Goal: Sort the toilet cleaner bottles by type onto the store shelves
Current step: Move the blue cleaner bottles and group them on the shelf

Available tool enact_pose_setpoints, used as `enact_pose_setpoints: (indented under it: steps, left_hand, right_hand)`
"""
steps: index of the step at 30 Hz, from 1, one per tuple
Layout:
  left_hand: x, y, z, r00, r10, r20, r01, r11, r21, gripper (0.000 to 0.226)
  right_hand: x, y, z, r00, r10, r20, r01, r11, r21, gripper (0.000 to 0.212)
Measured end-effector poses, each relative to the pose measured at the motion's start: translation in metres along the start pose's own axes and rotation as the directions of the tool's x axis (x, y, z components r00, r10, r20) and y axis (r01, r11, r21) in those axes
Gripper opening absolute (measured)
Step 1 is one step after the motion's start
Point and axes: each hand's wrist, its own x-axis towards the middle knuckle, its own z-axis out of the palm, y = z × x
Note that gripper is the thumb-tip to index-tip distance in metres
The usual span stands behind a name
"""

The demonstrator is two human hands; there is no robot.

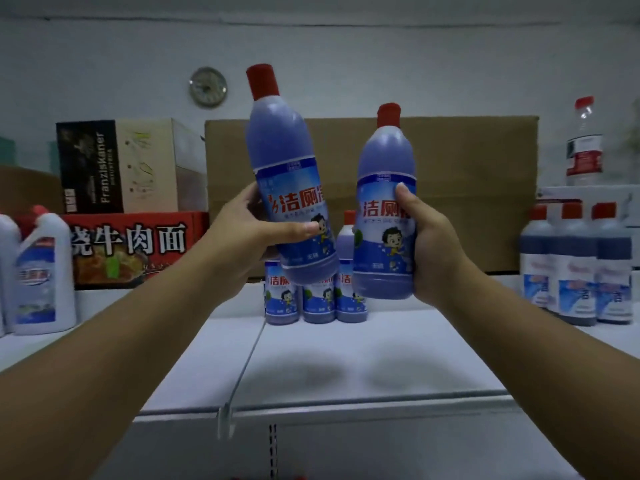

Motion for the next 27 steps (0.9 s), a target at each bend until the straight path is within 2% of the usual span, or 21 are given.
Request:
enact_pose_setpoints:
  steps: [2,4,8,11,14,18,22,25,27]
  left_hand:
    - [0.006,-0.004,-0.004,1.000,-0.021,-0.021,0.021,1.000,0.006,0.059]
    - [0.010,-0.007,-0.007,0.999,-0.029,-0.033,0.029,1.000,0.008,0.059]
    - [0.012,-0.013,-0.011,0.999,-0.041,-0.014,0.041,0.999,0.008,0.062]
    - [0.012,-0.016,-0.017,0.998,-0.054,0.043,0.057,0.997,-0.059,0.057]
    - [0.017,-0.023,-0.025,0.997,-0.075,0.030,0.077,0.995,-0.055,0.061]
    - [0.028,-0.049,-0.037,0.985,-0.166,-0.044,0.167,0.985,0.036,0.077]
    - [0.038,-0.083,-0.040,0.965,-0.250,-0.085,0.262,0.948,0.181,0.073]
    - [0.040,-0.103,-0.035,0.956,-0.281,-0.088,0.294,0.920,0.259,0.074]
    - [0.040,-0.116,-0.034,0.952,-0.280,-0.121,0.302,0.921,0.246,0.073]
  right_hand:
    - [0.005,0.001,-0.005,1.000,0.009,0.015,-0.009,1.000,-0.020,0.046]
    - [0.010,0.002,-0.007,1.000,-0.001,0.016,0.003,0.995,-0.095,0.052]
    - [0.019,0.010,-0.006,0.998,-0.051,-0.045,0.040,0.976,-0.213,0.075]
    - [0.023,0.018,-0.003,0.999,-0.047,-0.020,0.043,0.983,-0.181,0.086]
    - [0.029,0.024,0.000,0.998,-0.061,-0.021,0.057,0.988,-0.141,0.060]
    - [0.046,0.039,0.001,0.991,-0.085,-0.106,0.051,0.955,-0.292,0.034]
    - [0.061,0.068,0.003,0.988,-0.041,-0.152,-0.034,0.886,-0.463,0.031]
    - [0.063,0.095,0.001,0.984,-0.011,-0.179,-0.081,0.862,-0.500,0.032]
    - [0.061,0.110,-0.002,0.983,-0.017,-0.183,-0.077,0.866,-0.494,0.022]
